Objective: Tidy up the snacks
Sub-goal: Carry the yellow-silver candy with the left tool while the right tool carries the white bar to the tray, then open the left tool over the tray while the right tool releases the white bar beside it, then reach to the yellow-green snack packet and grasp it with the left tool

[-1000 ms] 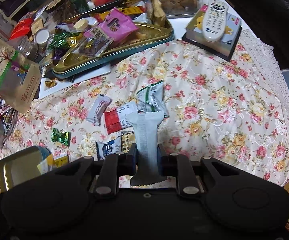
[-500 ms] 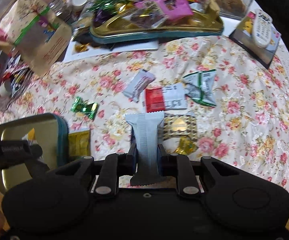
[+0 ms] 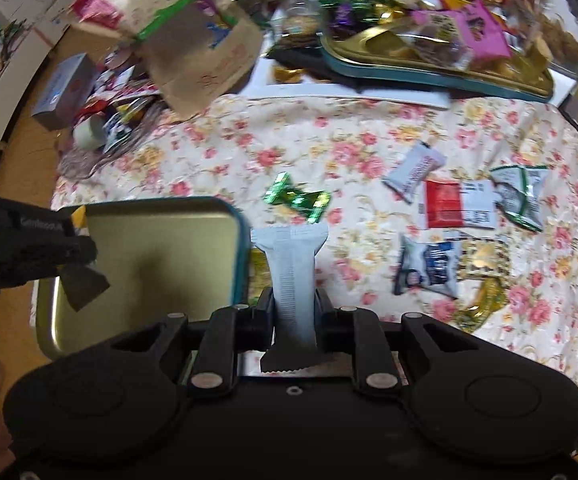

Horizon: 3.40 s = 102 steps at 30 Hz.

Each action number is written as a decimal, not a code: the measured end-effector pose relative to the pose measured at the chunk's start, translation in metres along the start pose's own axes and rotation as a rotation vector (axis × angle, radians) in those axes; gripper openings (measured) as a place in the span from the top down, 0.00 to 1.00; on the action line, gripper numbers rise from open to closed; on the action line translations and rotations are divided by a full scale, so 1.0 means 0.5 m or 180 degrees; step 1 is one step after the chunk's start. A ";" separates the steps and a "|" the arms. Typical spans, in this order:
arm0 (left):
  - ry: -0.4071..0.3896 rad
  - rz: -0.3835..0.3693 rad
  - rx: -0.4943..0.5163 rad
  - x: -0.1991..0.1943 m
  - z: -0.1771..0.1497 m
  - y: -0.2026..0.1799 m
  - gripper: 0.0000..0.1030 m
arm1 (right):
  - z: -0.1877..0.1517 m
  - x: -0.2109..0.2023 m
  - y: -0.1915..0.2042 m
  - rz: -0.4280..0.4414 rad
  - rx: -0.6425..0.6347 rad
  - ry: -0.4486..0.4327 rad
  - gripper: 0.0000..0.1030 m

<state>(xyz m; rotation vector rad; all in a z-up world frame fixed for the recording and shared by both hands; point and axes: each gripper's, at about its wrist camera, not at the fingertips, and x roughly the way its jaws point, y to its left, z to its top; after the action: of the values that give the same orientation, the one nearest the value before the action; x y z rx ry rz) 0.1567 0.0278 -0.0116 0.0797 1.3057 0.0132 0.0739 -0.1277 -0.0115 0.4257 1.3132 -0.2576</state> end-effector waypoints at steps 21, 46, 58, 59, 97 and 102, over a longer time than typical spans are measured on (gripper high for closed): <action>0.0079 -0.0046 -0.0400 -0.004 0.027 0.119 0.57 | -0.030 0.043 0.166 0.0270 -0.0445 0.0089 0.75; 0.0232 -0.0164 0.0016 0.005 0.008 0.043 0.57 | -0.001 0.060 0.082 -0.0014 0.0016 0.0321 0.59; 0.0289 -0.0143 0.0114 0.010 -0.001 -0.012 0.57 | 0.013 0.050 0.005 -0.0095 0.0326 0.0382 0.59; 0.0288 -0.0140 0.0132 0.009 -0.003 -0.019 0.57 | 0.013 0.048 -0.002 -0.0100 0.0347 0.0381 0.59; 0.0389 -0.0436 0.0695 0.078 -0.082 -0.228 0.57 | 0.023 -0.036 -0.269 -0.0218 0.1342 0.0222 0.59; 0.0400 -0.0453 0.0701 0.101 -0.088 -0.235 0.57 | 0.022 -0.049 -0.289 -0.0162 0.1430 0.0195 0.59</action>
<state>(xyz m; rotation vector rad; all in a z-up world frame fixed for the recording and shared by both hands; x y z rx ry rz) 0.1231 -0.0844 -0.0793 0.1759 1.4323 -0.2510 0.0173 -0.2632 -0.0083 0.7840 1.3255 -0.5911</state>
